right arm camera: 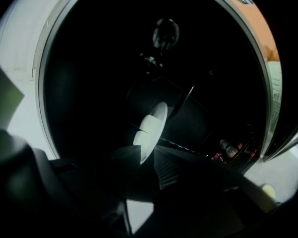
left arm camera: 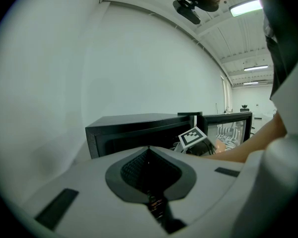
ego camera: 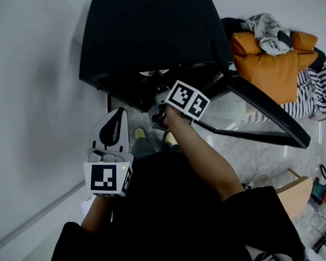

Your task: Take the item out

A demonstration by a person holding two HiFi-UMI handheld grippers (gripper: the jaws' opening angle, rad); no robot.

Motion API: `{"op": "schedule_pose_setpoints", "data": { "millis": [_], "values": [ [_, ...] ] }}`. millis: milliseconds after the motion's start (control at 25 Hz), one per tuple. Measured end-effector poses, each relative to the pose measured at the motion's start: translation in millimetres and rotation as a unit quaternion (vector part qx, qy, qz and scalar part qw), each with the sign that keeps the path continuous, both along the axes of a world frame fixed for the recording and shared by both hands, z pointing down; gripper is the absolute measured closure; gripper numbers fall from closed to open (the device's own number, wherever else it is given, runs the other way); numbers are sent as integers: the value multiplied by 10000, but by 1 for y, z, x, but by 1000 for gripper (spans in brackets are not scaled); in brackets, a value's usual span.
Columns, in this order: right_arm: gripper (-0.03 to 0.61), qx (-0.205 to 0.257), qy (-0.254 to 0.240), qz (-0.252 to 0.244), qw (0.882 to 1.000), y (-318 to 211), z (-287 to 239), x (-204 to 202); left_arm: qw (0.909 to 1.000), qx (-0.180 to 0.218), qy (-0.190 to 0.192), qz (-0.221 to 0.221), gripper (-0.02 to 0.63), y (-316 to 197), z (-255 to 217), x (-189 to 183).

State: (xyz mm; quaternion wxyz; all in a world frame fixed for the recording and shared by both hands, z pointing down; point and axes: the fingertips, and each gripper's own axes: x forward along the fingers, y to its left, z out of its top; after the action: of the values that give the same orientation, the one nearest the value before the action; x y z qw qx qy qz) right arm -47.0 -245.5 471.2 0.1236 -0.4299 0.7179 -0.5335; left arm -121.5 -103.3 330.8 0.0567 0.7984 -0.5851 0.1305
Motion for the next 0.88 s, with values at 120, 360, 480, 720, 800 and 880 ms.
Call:
{"op": "schedule_pose_setpoints", "data": {
  "millis": [120, 360, 480, 720, 800, 880],
  "values": [
    [497, 54, 1, 20, 10000, -4, 2, 2, 10000, 11, 7, -22, 606, 2, -1, 0],
    [497, -23, -227, 68, 9997, -12, 4, 0, 10000, 34, -19, -65, 606, 2, -2, -2],
    [497, -90, -321, 89, 9994, -13, 6, -3, 9999, 40, -2, -119, 606, 3, -3, -5],
    [499, -115, -456, 59, 9989, -17, 7, -6, 9999, 46, 8, -151, 606, 4, -3, -6],
    [500, -118, -529, 58, 9985, -17, 7, -6, 9999, 45, 9, -160, 606, 5, -3, -7],
    [508, -176, -637, 103, 9978, -16, 8, -5, 9999, 42, 5, -160, 606, 5, -3, -7]
  ]
}}
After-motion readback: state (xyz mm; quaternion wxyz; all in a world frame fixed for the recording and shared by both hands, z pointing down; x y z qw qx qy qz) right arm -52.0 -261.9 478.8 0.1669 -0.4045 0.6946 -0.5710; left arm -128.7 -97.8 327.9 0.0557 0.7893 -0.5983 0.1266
